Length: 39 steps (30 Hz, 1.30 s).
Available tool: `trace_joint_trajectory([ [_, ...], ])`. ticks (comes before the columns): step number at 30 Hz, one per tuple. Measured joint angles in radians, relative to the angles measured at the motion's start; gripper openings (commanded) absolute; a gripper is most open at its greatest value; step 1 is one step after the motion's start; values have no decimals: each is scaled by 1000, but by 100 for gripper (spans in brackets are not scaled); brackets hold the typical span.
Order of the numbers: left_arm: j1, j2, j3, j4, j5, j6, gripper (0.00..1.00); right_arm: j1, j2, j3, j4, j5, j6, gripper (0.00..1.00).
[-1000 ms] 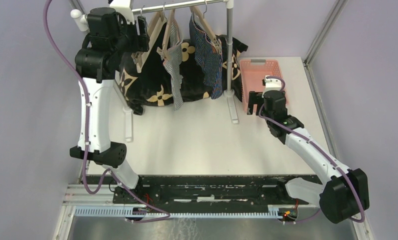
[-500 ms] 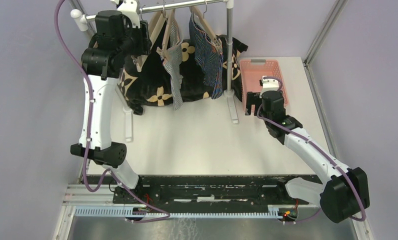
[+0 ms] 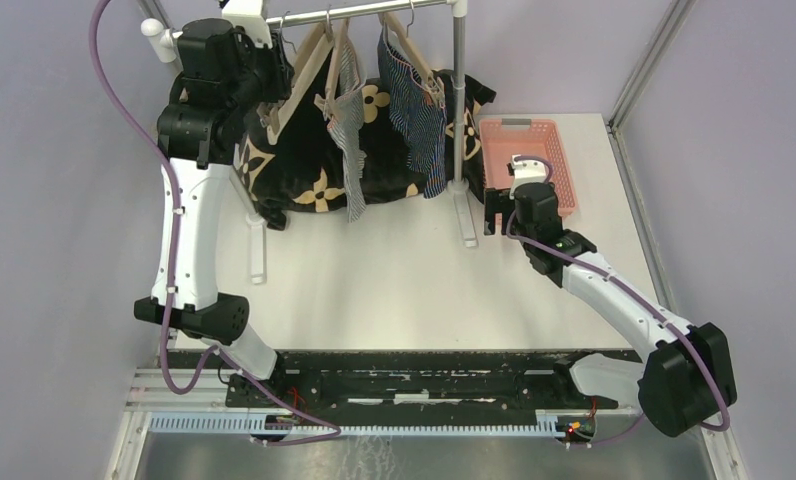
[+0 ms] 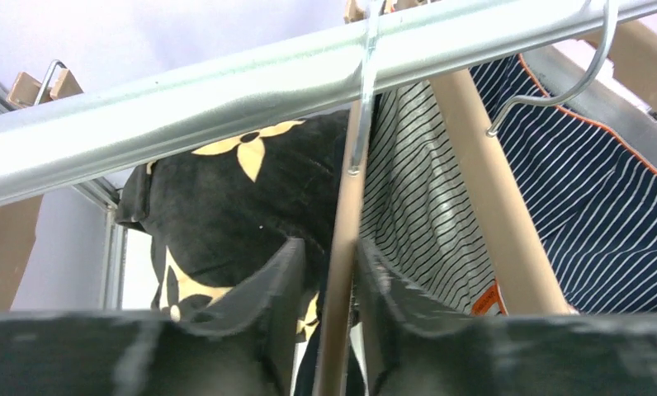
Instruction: Remove the underwear clipped to the hanger
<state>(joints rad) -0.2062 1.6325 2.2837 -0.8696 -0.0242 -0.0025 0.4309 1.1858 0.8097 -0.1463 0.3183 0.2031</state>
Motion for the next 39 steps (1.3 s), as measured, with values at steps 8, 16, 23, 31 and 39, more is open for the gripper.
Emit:
trace_joint_trajectory([
  [8,0,-2,-11,16,-4,-8,28,8,4,0,0,16,-8,96],
  [16,0,-5,-71,14,-11,-8,31,13,5,0,-1,28,-16,97],
  [23,0,-19,-106,34,-26,-9,5,14,8,3,0,31,-18,97],
  [31,0,-36,-115,37,-29,-9,3,24,32,7,1,32,-21,96],
  [39,0,-107,-124,102,-58,-9,3,27,34,7,3,48,-24,95],
])
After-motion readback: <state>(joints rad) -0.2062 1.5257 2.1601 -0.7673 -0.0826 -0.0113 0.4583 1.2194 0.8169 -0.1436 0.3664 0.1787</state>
